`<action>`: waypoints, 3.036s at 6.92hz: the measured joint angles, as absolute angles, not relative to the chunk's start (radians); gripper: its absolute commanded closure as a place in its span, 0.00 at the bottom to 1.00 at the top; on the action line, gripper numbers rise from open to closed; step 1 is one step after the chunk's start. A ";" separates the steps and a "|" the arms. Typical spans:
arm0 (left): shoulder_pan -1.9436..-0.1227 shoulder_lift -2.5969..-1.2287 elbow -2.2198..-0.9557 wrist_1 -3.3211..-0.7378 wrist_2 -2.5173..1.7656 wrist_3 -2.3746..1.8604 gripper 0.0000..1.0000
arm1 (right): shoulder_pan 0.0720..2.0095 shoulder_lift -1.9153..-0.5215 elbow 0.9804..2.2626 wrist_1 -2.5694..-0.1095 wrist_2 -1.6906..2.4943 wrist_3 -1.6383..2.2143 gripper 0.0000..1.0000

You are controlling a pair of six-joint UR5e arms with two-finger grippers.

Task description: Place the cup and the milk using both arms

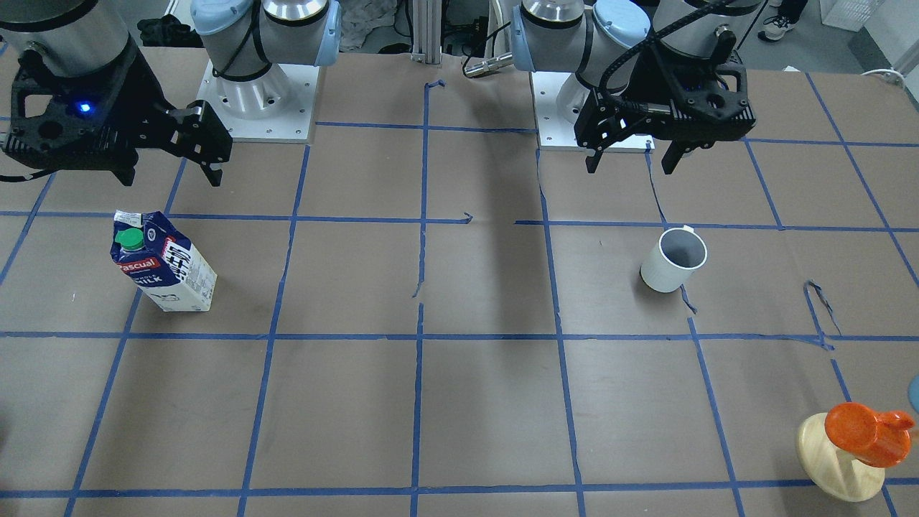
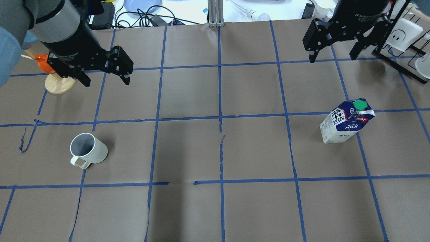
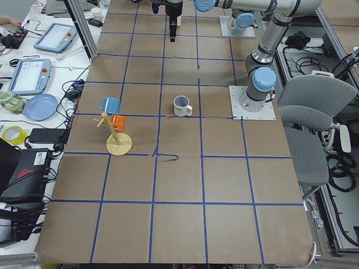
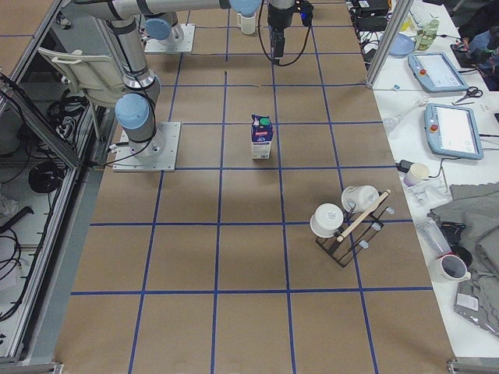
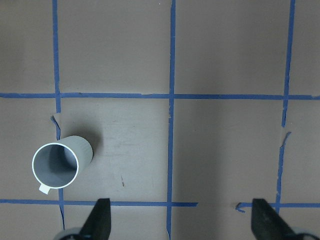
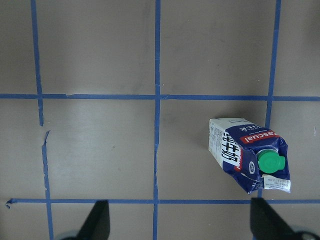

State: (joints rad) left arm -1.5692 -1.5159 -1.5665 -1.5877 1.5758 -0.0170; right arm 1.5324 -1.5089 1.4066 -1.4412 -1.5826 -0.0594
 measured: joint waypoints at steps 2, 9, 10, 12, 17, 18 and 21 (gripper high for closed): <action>-1.569 -1.519 -1.558 -1.585 1.575 -0.009 0.00 | 1.532 -1.509 1.407 -1.446 -1.583 -0.059 0.00; -1.560 -1.524 -1.554 -1.535 1.584 0.064 0.00 | 1.532 -1.506 1.406 -1.476 -1.581 -0.058 0.00; -1.560 -1.524 -1.555 -1.532 1.584 0.064 0.00 | 1.532 -1.506 1.407 -1.476 -1.581 -0.059 0.00; -1.559 -1.525 -1.556 -1.530 1.584 0.064 0.00 | 1.532 -1.506 1.407 -1.476 -1.582 -0.059 0.00; -1.544 -1.525 -1.568 -1.529 1.584 0.089 0.00 | 1.532 -1.506 1.407 -1.475 -1.583 -0.060 0.00; -1.494 -1.526 -1.576 -1.529 1.584 0.160 0.00 | 1.532 -1.506 1.407 -1.475 -1.583 -0.060 0.00; -1.268 -1.569 -1.750 -1.328 1.573 0.359 0.00 | 1.532 -1.506 1.407 -1.475 -1.583 -0.060 0.00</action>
